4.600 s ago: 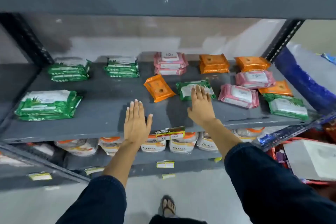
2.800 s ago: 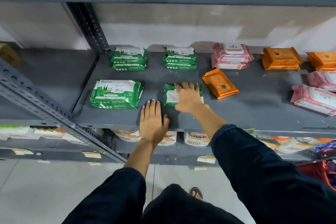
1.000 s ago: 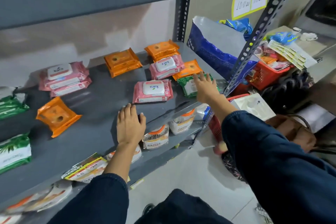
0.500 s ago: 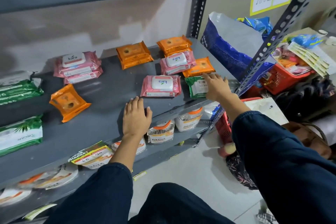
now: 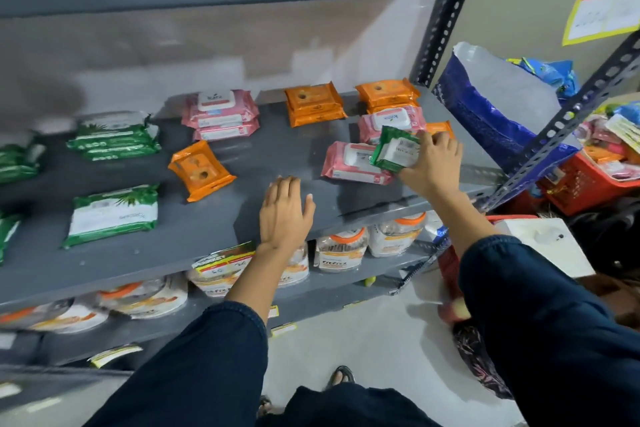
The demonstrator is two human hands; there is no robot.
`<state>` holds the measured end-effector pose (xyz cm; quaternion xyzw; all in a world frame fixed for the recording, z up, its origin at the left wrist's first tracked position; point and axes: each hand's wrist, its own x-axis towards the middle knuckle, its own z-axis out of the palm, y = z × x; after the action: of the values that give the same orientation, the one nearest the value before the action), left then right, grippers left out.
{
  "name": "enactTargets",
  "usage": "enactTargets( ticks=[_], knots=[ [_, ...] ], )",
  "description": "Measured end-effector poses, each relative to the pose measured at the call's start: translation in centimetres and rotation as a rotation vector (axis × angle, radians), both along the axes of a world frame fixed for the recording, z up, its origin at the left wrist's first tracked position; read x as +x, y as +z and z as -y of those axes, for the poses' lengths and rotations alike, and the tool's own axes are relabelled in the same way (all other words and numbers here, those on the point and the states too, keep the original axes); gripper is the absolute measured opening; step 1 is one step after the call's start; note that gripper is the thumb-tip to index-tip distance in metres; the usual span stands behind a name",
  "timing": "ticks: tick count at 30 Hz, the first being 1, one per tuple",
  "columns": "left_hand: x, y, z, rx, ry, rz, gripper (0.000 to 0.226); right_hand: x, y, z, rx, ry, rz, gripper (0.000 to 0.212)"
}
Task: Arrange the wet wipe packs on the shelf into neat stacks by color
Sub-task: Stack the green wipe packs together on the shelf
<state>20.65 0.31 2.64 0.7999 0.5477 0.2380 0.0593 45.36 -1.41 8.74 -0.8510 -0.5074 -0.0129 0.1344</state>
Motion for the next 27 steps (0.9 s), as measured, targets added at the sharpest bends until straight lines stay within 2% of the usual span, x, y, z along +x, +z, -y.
enactTargets(
  ticks=[5,11,19,27],
  knots=[
    [-7.7,0.6,0.6,0.026,0.090,0.026,0.047,-10.7,1.3,-2.6,0.064,0.315,-0.024,0.076],
    [-21.0,0.4,1.7,0.072,0.256,-0.012,0.052,-25.8,1.2,-5.0,-0.055,0.572,-0.121,0.077],
    [-34.3,-1.7,1.0,-0.090,0.352,-0.106,0.053,-40.1,0.3,-7.6,-0.240,0.653,-0.151,0.079],
    [-36.5,-3.0,0.5,-0.154,0.284,-0.057,0.057,-45.2,0.1,-9.1,-0.274,0.689,-0.137,0.079]
  ],
)
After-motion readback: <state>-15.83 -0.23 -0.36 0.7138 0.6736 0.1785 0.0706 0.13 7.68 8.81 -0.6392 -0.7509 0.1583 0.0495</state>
